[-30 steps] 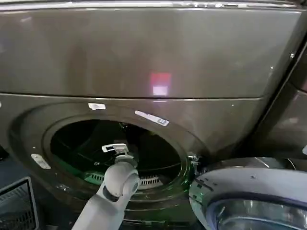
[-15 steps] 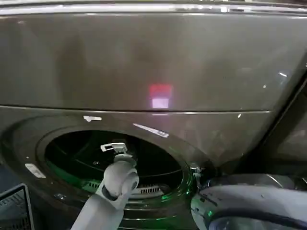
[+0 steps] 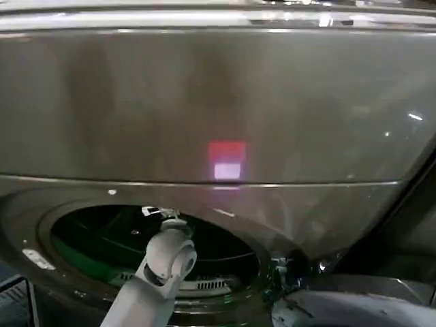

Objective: Grasp the clothes from the dryer.

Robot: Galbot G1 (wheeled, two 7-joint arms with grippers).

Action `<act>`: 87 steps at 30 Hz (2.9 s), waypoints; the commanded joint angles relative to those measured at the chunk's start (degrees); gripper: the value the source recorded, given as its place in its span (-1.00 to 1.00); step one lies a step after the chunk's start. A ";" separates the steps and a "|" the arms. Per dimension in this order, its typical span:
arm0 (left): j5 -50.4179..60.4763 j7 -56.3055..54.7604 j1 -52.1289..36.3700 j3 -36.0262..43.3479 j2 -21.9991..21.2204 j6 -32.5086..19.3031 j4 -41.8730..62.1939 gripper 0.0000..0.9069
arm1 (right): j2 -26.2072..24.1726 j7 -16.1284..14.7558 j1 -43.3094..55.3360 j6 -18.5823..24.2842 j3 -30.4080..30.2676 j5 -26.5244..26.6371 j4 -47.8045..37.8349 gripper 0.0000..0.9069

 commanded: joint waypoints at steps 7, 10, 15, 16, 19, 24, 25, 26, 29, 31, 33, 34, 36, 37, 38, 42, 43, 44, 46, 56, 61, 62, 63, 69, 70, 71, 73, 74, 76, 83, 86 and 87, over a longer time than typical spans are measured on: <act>-0.62 2.20 -8.93 -0.25 -1.62 0.92 13.37 1.00 | -0.46 -0.19 0.76 -0.03 -0.90 -0.05 -0.06 1.00; -1.61 3.08 -11.35 0.00 -1.97 1.53 16.07 1.00 | -0.23 -0.29 1.12 -0.01 -1.28 -0.13 0.06 1.00; -2.92 5.12 -15.11 0.10 -2.41 2.85 21.73 1.00 | 0.06 -0.41 1.62 0.01 -1.80 -0.32 0.16 1.00; -3.84 5.88 -15.47 0.12 -2.22 3.51 21.91 1.00 | 0.13 -0.42 1.63 -0.01 -1.85 -0.31 0.17 1.00; -4.66 8.30 -17.25 0.08 -1.50 4.82 25.06 1.00 | 0.17 -0.55 1.81 0.02 -2.04 -0.39 0.11 1.00; -3.67 8.44 -19.19 -0.51 -2.34 4.08 29.01 1.00 | 0.15 -0.59 2.38 0.04 -2.71 -0.55 0.20 1.00; -3.36 8.54 -19.89 -0.66 -3.07 4.05 30.26 1.00 | 0.09 -0.57 2.40 0.04 -2.71 -0.54 0.22 1.00; -2.83 8.57 -20.32 -0.69 -3.65 3.84 31.22 1.00 | 0.05 -0.59 2.32 0.05 -2.65 -0.53 0.17 1.00; -1.64 8.77 -21.88 -0.86 -4.99 3.28 34.53 1.00 | 0.02 -0.76 1.91 0.08 -2.06 -0.43 -0.18 1.00; -1.45 9.00 -22.39 -0.65 -5.13 3.59 35.40 1.00 | 0.04 -0.81 1.84 0.12 -1.87 -0.43 -0.46 1.00; -2.61 10.20 -22.85 -0.03 -4.45 4.96 35.46 1.00 | 0.04 -0.85 1.91 0.13 -1.96 -0.43 -0.52 1.00; -3.44 10.66 -23.49 0.22 -4.11 5.22 36.26 1.00 | -0.02 -0.85 2.05 0.13 -2.13 -0.45 -0.51 1.00; -2.66 11.40 -25.40 0.25 -3.90 4.67 40.02 1.00 | -0.15 -0.85 2.39 0.14 -2.40 -0.47 -0.47 1.00; -2.41 11.45 -26.43 0.17 -3.89 4.42 41.03 1.00 | -0.18 -0.87 2.48 0.14 -2.55 -0.49 -0.46 1.00; -2.41 11.82 -27.20 0.17 -3.83 4.38 41.89 1.00 | -0.19 -0.88 2.51 0.14 -2.62 -0.51 -0.48 1.00; -2.47 13.13 -28.39 0.87 -3.84 5.47 42.73 1.00 | -0.44 -0.83 2.24 0.10 -2.35 -0.42 -0.33 1.00; -2.36 14.03 -28.74 1.05 -3.74 5.79 43.53 1.00 | -0.56 -0.84 2.15 0.08 -2.24 -0.40 -0.37 1.00; -2.23 15.02 -29.14 1.19 -3.62 6.37 44.68 1.00 | -0.65 -0.85 2.05 0.08 -2.14 -0.36 -0.42 1.00; -0.57 18.56 -30.26 1.38 -3.54 6.81 47.64 1.00 | -0.71 -0.92 1.96 0.10 -2.09 -0.34 -0.51 1.00; 4.16 28.52 -36.26 1.57 -5.18 6.69 58.48 1.00 | -0.66 -0.97 1.94 0.10 -2.07 -0.25 -0.27 1.00; 5.30 32.05 -38.24 3.72 -5.77 7.58 61.55 1.00 | -0.57 -0.99 1.60 0.11 -1.65 -0.19 -0.37 1.00; 6.78 34.20 -38.85 4.44 -5.63 7.59 63.17 1.00 | -0.57 -1.00 1.53 0.10 -1.56 -0.16 -0.35 1.00; 7.38 35.74 -39.22 5.04 -5.38 7.39 63.66 1.00 | -0.54 -1.00 1.48 0.10 -1.53 -0.13 -0.33 1.00; 13.51 48.70 -43.04 13.78 -2.72 2.81 69.08 1.00 | -0.63 -1.05 1.71 0.10 -1.98 -0.22 -0.16 1.00; 14.08 50.78 -43.86 14.64 -2.75 2.10 70.53 1.00 | -0.67 -1.05 1.75 0.10 -2.05 -0.23 -0.13 1.00; 14.69 52.38 -44.73 15.36 -2.88 0.87 71.78 1.00 | -0.68 -1.06 1.74 0.09 -2.09 -0.23 -0.14 1.00; 15.54 55.02 -46.23 17.15 -3.09 -1.68 73.82 1.00 | -0.61 -1.13 1.62 0.11 -2.05 -0.25 -0.11 1.00; 15.54 56.95 -46.79 17.98 -3.20 -3.01 74.33 1.00 | -0.59 -1.17 1.57 0.11 -2.03 -0.25 -0.13 1.00; 15.50 60.02 -47.88 19.11 -3.64 -5.92 75.79 1.00 | -0.59 -1.20 1.51 0.10 -2.00 -0.25 -0.09 1.00; 18.74 69.86 -53.46 25.03 -4.78 -9.88 82.42 1.00 | -0.73 -1.27 1.66 0.14 -2.28 -0.34 -0.06 1.00; 20.81 73.72 -55.50 26.43 -5.15 -11.12 84.87 1.00 | -1.07 -1.27 1.67 0.15 -2.46 -0.35 -0.15 1.00; 21.46 75.10 -56.01 26.92 -5.22 -11.54 85.51 1.00 | -1.17 -1.29 1.61 0.15 -2.41 -0.36 -0.21 1.00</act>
